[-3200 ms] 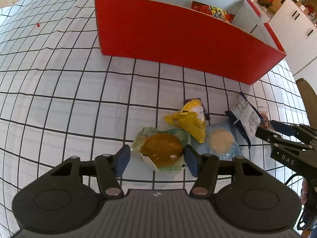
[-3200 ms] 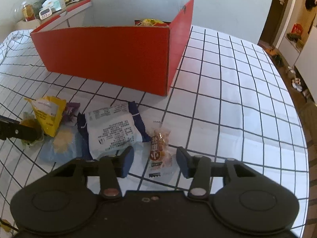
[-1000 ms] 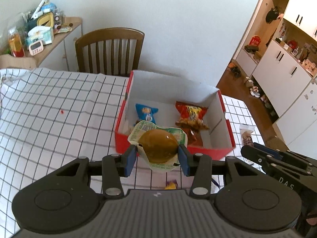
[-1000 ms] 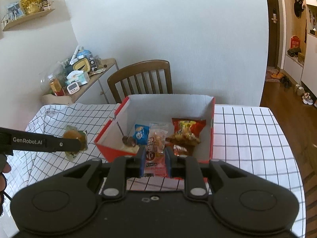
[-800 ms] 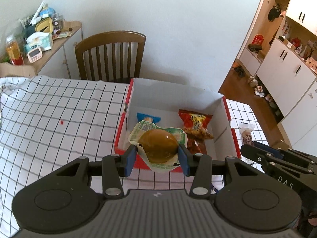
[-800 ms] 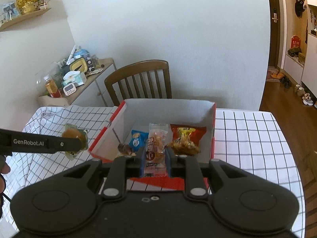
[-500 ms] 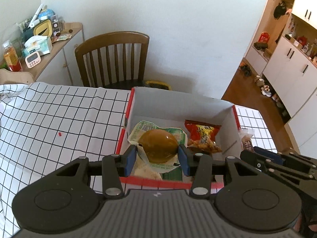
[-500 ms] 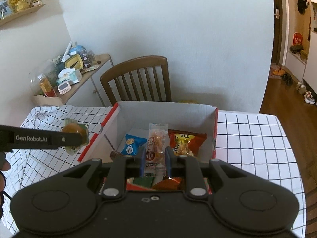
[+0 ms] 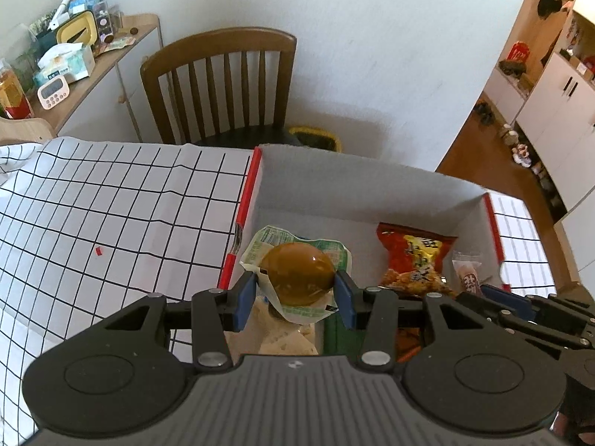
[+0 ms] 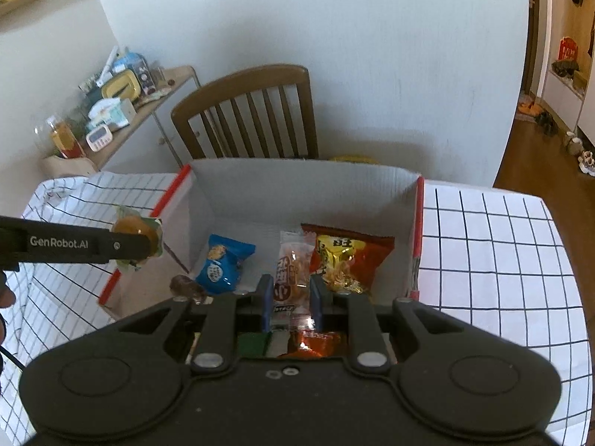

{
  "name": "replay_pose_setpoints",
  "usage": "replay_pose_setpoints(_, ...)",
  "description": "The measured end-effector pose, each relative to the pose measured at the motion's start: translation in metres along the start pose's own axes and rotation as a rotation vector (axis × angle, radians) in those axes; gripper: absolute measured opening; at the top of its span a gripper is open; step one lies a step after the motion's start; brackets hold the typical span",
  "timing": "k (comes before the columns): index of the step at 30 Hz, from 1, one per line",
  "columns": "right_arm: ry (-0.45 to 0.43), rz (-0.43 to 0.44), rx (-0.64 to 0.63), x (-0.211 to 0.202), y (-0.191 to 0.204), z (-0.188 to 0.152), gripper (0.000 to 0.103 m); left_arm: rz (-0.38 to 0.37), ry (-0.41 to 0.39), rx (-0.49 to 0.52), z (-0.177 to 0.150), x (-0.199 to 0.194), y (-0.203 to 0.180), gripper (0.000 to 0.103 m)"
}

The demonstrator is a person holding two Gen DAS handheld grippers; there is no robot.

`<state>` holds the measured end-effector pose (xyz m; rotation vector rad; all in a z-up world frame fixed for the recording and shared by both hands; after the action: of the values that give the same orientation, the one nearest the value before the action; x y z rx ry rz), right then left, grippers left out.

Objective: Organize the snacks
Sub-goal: 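Carry the candy and bun over the red box with both tools, then open both tools to drop the candy and bun into the red box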

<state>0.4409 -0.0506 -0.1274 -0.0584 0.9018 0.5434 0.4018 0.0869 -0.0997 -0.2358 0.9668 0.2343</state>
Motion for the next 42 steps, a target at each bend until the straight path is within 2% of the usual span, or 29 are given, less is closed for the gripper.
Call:
replay_pose_setpoints(12, 0.081, -0.007, -0.003, 0.038, -0.004, -0.013, 0.021, 0.027, 0.051, 0.047, -0.006, 0.039, -0.006, 0.045)
replay_pose_setpoints(23, 0.125, -0.036, -0.005, 0.051, -0.010, -0.025, 0.021, 0.040, 0.093, 0.068, -0.014, 0.057, -0.006, 0.046)
replay_pose_setpoints(31, 0.138, -0.037, 0.021, 0.050, -0.010, -0.028, 0.021, 0.017, 0.071, 0.060, -0.015, 0.050, -0.006, 0.047)
replay_pose_setpoints(35, 0.123, -0.020, 0.038, 0.043, -0.008, -0.025, 0.021, 0.001, 0.054, 0.050, -0.015, 0.041, -0.004, 0.054)
replay_pose_setpoints(42, 0.078, 0.011, 0.039, 0.021, 0.002, -0.017, 0.021, -0.023, 0.018, 0.046, -0.016, 0.017, -0.003, 0.055)
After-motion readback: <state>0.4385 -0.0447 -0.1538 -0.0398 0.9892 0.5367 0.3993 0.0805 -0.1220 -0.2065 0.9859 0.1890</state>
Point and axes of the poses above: each gripper's, at about its wrist camera, not at the fingertips, and x roughly the way its jaws point, y to its left, z to its top, the point moved 7 cm from there along x, roughly the way its jaws point, and after that the axes turned 1 degree about -y, right-handed, at the moved point
